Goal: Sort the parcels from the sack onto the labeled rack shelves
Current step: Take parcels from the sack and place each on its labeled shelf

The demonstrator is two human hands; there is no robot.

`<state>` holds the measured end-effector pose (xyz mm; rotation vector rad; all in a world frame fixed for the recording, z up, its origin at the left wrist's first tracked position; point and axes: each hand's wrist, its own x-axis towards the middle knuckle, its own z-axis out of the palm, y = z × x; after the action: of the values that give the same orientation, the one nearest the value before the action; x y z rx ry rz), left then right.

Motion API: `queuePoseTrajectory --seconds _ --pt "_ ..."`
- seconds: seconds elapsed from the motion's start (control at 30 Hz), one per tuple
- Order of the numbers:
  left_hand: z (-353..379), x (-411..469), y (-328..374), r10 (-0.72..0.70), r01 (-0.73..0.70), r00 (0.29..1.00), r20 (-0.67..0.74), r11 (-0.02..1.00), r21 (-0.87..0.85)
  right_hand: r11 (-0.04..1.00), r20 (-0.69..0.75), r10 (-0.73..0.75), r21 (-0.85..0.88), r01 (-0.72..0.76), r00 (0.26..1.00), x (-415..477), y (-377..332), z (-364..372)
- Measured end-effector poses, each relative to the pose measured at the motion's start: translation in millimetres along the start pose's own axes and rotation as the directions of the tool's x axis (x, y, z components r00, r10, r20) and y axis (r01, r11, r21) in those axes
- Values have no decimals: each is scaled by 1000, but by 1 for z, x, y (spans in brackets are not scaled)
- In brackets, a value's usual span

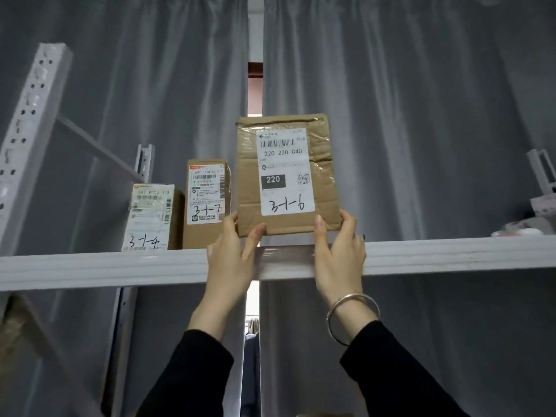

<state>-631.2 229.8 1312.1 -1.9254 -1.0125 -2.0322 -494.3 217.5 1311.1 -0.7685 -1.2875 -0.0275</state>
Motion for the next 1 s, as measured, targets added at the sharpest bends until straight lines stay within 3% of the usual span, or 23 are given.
queuePoseTrajectory --seconds 0.1,0.2,0.33,0.57,0.73,0.9,1.0 --pt "9 7 -12 -21 25 999 -31 991 135 982 55 52 -185 -41 997 7 11 7" --pt "11 11 -18 -46 65 996 -74 959 276 921 73 15 -389 14 997 12 19 14" --pt "14 10 -22 -67 122 985 -156 920 372 843 70 7 -536 32 998 18 21 20" --pt "14 10 -26 -96 211 964 -249 846 490 881 13 24 -473 -15 1000 23 20 33" --pt "15 13 -38 -51 181 975 -216 746 641 763 72 16 -645 34 997 21 20 39" --pt "14 8 -32 -138 202 978 -153 800 565 748 125 -1 -659 84 992 18 24 37" --pt "18 -15 -19 -115 141 989 -91 916 376 805 163 -51 -578 137 985 1 29 33"
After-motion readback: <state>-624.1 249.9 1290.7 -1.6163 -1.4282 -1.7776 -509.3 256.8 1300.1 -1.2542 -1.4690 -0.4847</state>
